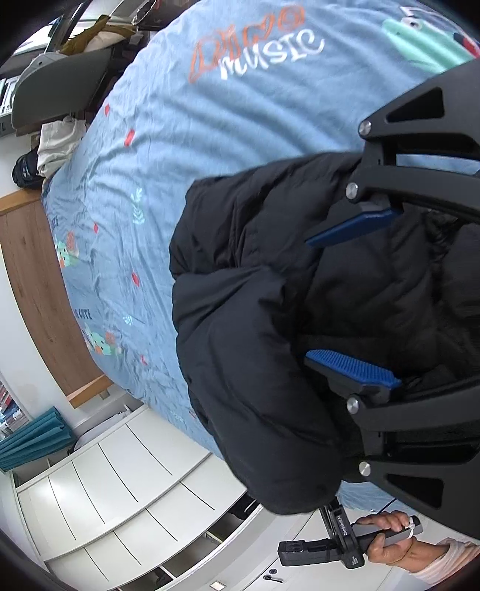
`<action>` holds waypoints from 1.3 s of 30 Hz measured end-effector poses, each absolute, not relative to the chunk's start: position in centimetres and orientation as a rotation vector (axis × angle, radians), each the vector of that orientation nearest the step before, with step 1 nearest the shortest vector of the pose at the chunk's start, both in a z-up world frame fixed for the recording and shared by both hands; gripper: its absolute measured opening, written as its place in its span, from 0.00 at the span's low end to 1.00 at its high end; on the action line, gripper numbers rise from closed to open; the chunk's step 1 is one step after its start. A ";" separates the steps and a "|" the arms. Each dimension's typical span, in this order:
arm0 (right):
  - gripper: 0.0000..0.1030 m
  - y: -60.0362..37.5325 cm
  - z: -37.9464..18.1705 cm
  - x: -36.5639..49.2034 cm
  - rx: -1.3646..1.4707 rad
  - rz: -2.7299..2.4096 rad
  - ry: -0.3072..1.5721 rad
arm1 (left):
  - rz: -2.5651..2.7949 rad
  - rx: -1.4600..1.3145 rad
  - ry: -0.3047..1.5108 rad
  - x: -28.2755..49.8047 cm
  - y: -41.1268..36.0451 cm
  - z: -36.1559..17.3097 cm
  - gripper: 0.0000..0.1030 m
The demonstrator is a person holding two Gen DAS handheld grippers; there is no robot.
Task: Fold large clothes
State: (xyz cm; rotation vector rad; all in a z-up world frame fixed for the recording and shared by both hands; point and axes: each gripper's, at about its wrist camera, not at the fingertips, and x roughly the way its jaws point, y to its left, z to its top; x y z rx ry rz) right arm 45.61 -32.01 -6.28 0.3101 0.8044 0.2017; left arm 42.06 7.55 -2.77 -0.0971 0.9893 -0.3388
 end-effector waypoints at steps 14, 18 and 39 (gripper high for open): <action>0.59 -25.8 -0.7 46.9 0.186 0.318 0.732 | -0.391 -0.085 0.854 43.9 1.6 2.9 0.63; 0.60 -23.3 -0.3 48.3 0.141 0.359 0.719 | -0.405 -0.093 0.845 45.5 0.2 2.5 0.63; 0.61 -23.6 -13.5 51.0 0.014 0.309 0.885 | -0.306 0.095 0.883 44.4 -2.3 -9.4 0.65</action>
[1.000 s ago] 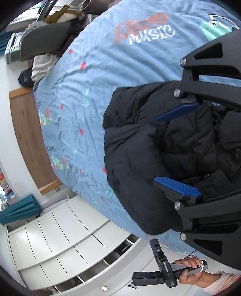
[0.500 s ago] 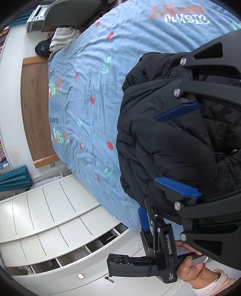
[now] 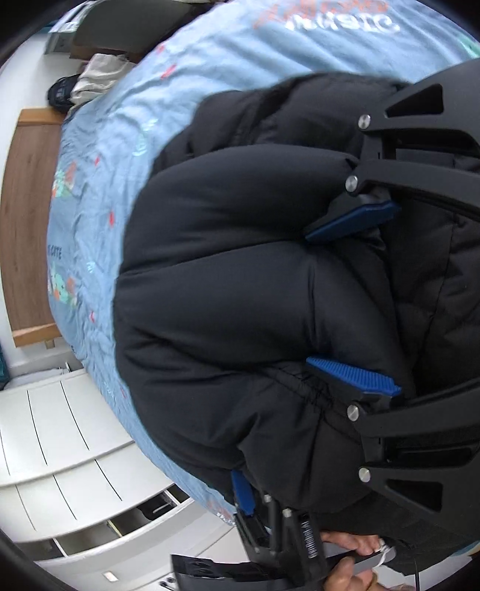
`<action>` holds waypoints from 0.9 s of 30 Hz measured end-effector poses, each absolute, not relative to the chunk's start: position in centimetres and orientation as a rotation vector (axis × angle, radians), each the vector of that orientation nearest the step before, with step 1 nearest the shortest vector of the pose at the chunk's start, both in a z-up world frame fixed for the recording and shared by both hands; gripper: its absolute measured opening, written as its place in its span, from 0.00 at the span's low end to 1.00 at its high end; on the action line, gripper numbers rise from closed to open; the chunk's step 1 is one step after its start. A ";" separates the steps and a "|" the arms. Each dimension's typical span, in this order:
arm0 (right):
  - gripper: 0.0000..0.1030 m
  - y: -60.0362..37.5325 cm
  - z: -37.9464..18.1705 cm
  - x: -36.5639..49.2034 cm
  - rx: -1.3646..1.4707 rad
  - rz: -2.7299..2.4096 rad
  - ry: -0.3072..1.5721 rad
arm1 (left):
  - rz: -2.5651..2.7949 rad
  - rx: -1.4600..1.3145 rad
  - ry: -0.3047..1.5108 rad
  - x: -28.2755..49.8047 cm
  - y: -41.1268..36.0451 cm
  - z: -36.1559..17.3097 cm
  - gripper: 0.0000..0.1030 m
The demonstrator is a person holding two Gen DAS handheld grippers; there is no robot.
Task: Fold large clothes
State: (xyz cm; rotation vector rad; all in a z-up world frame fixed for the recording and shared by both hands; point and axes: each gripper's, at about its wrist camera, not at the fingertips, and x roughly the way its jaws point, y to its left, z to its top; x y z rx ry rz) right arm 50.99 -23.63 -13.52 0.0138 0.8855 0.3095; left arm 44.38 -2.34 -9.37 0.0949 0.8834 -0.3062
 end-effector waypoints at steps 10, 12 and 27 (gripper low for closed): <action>0.61 -22.4 -14.1 50.5 -0.053 0.214 0.961 | -0.242 0.109 0.959 44.4 -2.8 -9.3 0.65; 0.61 -22.5 -13.2 49.7 -0.044 0.201 0.988 | -0.241 0.096 0.947 43.2 -2.2 -8.0 0.65; 0.65 -27.0 -7.7 34.0 0.036 0.101 0.935 | -0.175 0.094 0.898 31.6 5.9 -3.0 0.65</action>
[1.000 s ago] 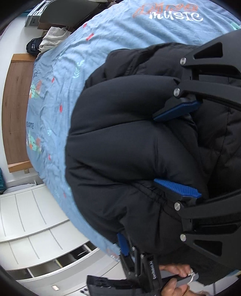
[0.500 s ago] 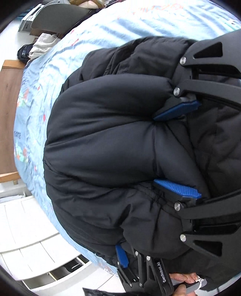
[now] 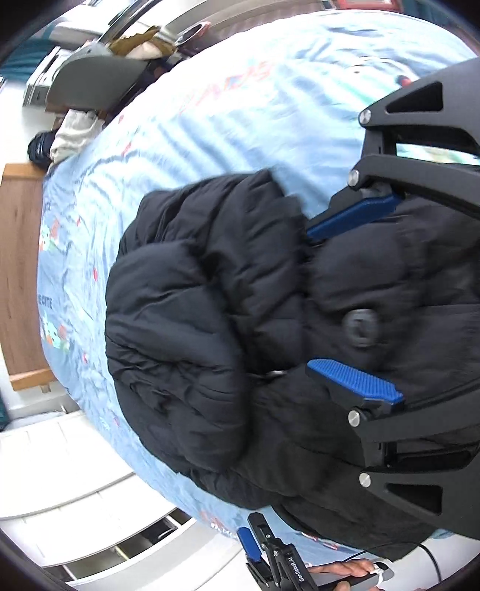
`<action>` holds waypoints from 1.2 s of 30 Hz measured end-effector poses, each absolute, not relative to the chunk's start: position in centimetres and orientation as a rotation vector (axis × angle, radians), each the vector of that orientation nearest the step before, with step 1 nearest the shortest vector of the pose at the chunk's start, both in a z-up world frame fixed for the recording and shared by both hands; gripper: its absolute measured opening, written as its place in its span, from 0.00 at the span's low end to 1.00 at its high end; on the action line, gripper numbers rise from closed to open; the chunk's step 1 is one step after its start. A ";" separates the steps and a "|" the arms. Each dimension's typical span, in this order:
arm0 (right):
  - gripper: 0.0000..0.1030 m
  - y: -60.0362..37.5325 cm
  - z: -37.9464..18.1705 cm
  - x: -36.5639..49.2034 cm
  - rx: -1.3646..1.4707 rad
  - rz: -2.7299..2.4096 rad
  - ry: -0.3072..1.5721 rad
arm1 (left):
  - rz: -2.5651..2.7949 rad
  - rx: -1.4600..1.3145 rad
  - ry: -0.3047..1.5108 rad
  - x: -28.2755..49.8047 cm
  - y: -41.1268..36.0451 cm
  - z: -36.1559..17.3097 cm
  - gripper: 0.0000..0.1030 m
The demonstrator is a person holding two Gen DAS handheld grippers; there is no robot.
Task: Fold large clothes
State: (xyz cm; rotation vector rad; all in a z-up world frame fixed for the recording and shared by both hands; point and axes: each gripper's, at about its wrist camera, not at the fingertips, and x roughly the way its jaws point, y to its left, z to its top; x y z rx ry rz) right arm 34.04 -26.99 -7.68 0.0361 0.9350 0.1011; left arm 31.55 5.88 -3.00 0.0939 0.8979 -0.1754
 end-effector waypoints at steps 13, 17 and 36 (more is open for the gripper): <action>0.70 -31.4 -6.2 21.8 0.163 0.026 0.859 | -0.093 0.054 0.869 22.8 13.1 -1.6 0.77; 0.72 -32.2 -5.8 19.2 0.149 0.005 0.846 | -0.075 0.033 0.871 20.4 15.3 -1.7 0.79; 0.77 -40.5 -8.1 8.8 0.251 -0.141 0.853 | 0.192 -0.149 0.913 11.4 31.2 -3.3 0.80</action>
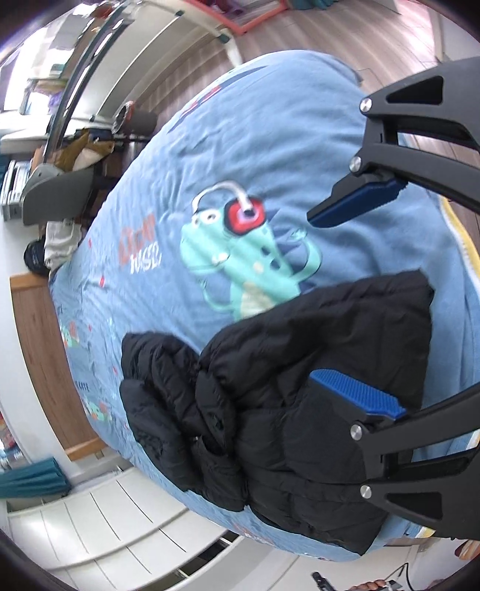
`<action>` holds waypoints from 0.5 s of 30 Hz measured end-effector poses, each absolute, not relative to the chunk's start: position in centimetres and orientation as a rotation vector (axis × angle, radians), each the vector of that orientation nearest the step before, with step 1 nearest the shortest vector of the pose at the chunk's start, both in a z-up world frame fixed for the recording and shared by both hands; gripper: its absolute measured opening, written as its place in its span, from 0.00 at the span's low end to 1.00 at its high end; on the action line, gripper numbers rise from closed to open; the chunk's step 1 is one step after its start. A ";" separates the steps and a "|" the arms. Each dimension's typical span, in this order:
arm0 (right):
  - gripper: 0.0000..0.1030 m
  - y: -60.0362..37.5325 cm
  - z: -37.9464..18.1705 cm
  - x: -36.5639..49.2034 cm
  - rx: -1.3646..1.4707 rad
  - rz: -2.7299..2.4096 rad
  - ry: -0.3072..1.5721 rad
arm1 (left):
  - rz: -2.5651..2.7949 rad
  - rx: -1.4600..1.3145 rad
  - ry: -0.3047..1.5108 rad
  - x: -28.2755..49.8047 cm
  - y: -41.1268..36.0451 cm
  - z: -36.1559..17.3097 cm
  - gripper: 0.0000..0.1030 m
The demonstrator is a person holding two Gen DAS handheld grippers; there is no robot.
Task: Fold large clothes
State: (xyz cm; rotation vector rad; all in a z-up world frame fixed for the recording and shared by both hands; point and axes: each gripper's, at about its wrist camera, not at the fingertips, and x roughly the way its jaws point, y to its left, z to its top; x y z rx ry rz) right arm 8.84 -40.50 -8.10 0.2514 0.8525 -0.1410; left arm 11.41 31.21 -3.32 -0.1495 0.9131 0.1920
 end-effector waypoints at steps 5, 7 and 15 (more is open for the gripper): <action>0.77 -41.5 -9.6 8.0 0.322 -0.130 0.870 | 0.233 -0.244 0.916 10.4 33.9 -3.4 0.82; 0.77 -41.4 -10.4 8.1 0.336 -0.121 0.884 | 0.233 -0.263 0.926 10.3 34.1 -3.8 0.82; 0.77 -40.1 -12.9 9.1 0.392 -0.058 0.918 | 0.128 -0.292 0.990 10.8 32.0 -6.1 0.83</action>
